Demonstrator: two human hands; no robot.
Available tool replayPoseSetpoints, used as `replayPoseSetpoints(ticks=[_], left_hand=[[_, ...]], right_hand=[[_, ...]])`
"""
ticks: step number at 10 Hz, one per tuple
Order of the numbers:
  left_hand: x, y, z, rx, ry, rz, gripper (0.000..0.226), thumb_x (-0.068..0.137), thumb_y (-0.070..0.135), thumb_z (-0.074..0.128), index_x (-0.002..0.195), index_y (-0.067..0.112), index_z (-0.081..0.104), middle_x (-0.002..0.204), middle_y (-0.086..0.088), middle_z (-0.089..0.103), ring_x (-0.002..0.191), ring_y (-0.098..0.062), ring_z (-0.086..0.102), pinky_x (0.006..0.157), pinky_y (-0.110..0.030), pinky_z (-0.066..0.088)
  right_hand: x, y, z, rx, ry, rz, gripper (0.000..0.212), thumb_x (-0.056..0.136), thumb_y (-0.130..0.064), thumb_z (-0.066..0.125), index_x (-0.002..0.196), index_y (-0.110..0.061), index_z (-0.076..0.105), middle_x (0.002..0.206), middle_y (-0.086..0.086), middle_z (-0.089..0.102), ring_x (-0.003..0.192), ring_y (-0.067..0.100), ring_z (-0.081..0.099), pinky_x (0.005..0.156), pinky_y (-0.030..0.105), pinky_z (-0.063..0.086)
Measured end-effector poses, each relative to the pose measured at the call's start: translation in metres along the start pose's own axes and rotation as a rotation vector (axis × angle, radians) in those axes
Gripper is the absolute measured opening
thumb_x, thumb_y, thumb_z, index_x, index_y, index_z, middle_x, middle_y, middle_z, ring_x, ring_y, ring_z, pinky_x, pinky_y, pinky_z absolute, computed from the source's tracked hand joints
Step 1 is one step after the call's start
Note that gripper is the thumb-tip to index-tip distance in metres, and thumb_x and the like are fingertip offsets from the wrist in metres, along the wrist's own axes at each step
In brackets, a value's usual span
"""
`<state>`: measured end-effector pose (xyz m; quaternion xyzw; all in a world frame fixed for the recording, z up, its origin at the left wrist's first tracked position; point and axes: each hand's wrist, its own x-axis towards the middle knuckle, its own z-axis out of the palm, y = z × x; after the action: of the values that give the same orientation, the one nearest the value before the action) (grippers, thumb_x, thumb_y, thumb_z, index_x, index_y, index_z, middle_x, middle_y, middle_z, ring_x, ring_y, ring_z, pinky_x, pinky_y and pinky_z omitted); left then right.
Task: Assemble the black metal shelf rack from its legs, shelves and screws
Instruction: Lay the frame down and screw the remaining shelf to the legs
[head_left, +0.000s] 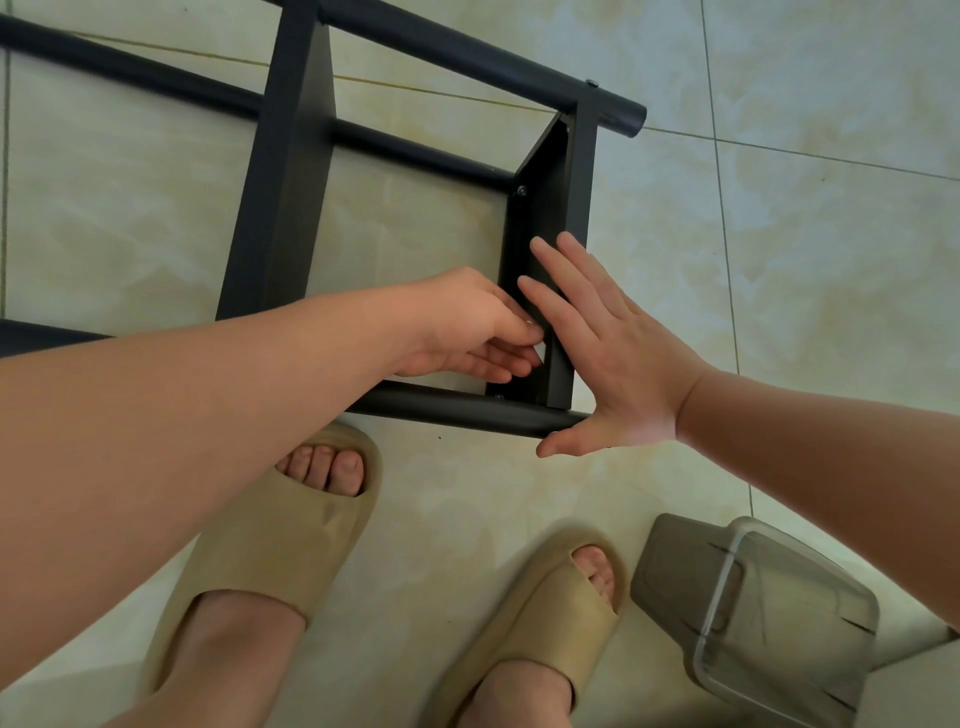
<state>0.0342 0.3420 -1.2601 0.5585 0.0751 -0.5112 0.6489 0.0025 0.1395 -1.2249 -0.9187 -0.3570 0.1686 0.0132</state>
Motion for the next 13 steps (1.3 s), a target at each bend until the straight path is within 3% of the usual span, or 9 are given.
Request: replayPoseSetpoints(ticks=[5,11,13], left_hand=[[-0.004,-0.003,-0.004,0.022,-0.004,-0.066,0.006,0.096,0.010,0.063,0.091,0.009,0.066,0.077,-0.006,0.076,0.068,-0.012,0.072,0.061,-0.023,0.057],[-0.015,-0.004,-0.004,0.452,-0.050,-0.011,0.014,0.094,0.009,0.066,0.081,0.013,0.070,0.072,0.001,0.073,0.069,-0.010,0.068,0.069,-0.023,0.055],[-0.017,-0.003,-0.002,0.616,-0.078,0.008,0.012,0.090,0.018,0.071,0.079,0.020,0.072,0.068,0.004,0.069,0.065,-0.010,0.062,0.070,-0.026,0.048]], right_hand=[[0.000,-0.001,-0.001,-0.001,-0.011,0.002,0.134,0.068,-0.094,0.047,0.158,0.001,0.016,0.167,0.020,-0.002,0.155,0.035,-0.011,0.126,0.051,0.010],[0.000,-0.001,0.001,0.014,-0.007,0.000,0.134,0.068,-0.093,0.049,0.159,-0.001,0.014,0.167,0.020,-0.003,0.155,0.036,-0.011,0.126,0.052,0.011],[0.000,0.000,0.001,0.015,0.002,-0.002,0.133,0.068,-0.093,0.048,0.159,-0.002,0.014,0.168,0.020,-0.002,0.155,0.035,-0.010,0.125,0.052,0.011]])
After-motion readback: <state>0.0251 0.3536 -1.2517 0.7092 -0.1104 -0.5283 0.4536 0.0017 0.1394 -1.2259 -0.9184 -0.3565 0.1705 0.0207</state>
